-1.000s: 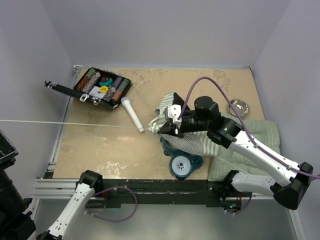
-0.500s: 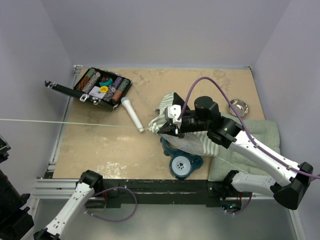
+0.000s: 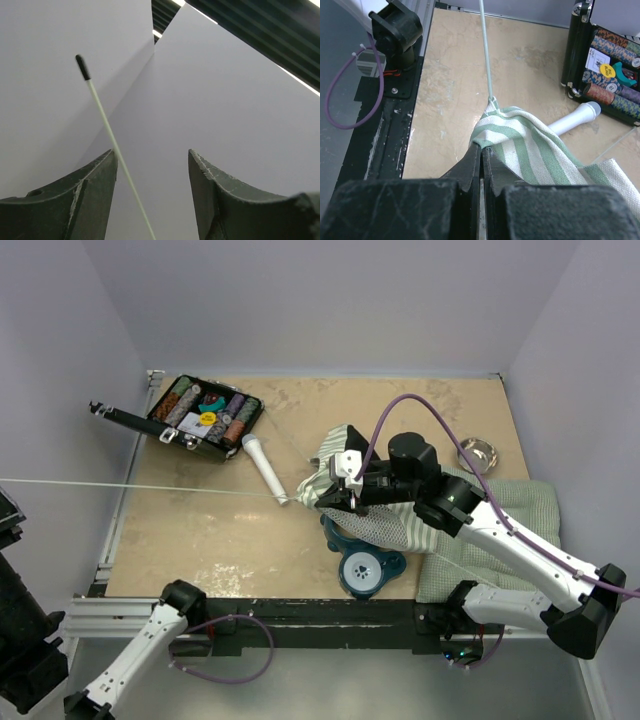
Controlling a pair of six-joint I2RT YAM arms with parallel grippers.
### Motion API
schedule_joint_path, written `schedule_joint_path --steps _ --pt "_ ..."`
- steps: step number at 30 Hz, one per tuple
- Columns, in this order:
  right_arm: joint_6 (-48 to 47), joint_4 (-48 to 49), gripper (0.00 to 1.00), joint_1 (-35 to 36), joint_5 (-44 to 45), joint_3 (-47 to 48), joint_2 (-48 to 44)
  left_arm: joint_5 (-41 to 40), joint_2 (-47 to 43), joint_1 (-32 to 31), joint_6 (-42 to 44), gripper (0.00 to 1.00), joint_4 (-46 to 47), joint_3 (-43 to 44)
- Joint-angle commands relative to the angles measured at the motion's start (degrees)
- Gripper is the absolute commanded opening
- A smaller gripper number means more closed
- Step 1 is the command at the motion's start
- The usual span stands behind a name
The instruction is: Set up the pet tent
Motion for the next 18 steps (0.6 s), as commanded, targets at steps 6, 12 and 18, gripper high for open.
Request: schedule_joint_path --steps 6,12,18 --pt "-0.64 1.58 0.00 0.48 -0.26 2.03 0.17 2.01 6.96 -5.96 3.39 0.57 5.69 3.65" --pt "-0.99 0.87 0.00 0.48 0.09 1.77 -0.62 5.26 8.10 -7.72 4.01 0.38 6.57 4.18" --pt "-1.08 0.87 0.00 0.48 0.18 1.15 -1.06 9.66 8.37 -8.87 7.08 0.00 6.13 4.27"
